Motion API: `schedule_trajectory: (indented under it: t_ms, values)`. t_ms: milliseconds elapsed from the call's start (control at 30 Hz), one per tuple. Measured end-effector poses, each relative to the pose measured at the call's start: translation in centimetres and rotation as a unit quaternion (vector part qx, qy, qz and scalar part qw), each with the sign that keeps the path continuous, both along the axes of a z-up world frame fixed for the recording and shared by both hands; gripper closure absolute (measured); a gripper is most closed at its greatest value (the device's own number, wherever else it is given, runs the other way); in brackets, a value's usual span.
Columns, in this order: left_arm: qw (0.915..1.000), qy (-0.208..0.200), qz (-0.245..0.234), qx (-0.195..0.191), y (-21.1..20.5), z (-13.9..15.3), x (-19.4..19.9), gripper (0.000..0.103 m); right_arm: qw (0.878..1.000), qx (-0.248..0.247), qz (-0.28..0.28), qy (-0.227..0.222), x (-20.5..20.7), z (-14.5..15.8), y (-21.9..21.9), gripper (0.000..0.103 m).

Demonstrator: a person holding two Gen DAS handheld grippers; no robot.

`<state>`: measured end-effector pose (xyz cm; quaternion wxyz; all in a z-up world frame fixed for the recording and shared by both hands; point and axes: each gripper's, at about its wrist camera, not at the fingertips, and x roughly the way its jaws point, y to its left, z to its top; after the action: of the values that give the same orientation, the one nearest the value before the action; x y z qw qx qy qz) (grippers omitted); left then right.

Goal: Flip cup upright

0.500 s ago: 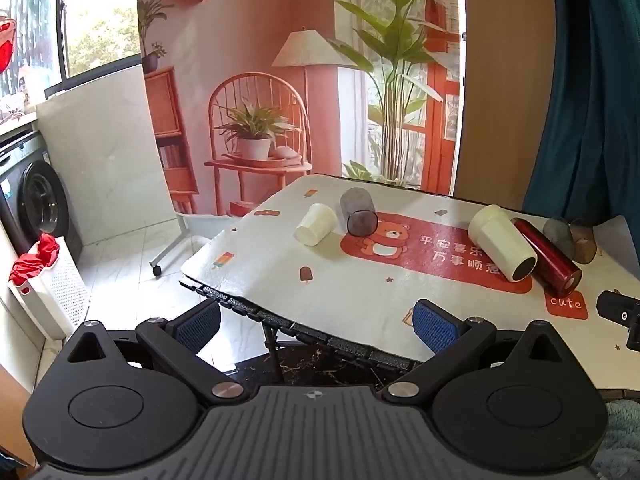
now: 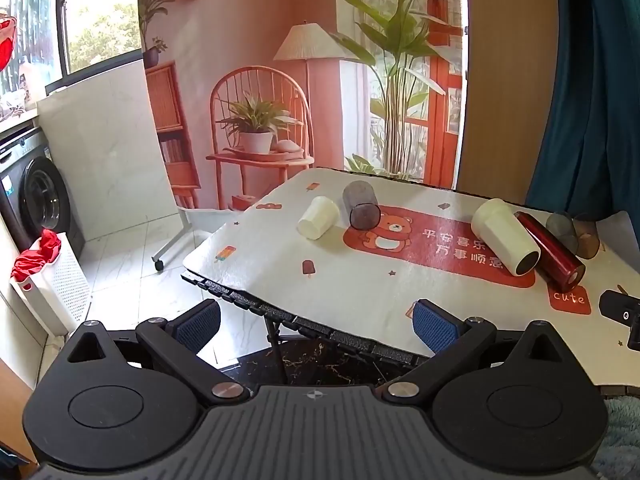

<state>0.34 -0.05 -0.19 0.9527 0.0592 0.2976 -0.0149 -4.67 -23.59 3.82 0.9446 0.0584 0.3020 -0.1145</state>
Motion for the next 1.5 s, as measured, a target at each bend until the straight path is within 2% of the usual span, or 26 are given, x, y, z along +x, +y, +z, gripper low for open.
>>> schedule_trajectory:
  t_ms: [1500]
  values:
    - [0.9999, 0.01, 0.001, 0.003, 0.08, -0.57, 0.33, 0.0, 1.0, -0.006, -0.003, 0.012, 0.42, -0.35, 0.13, 0.0]
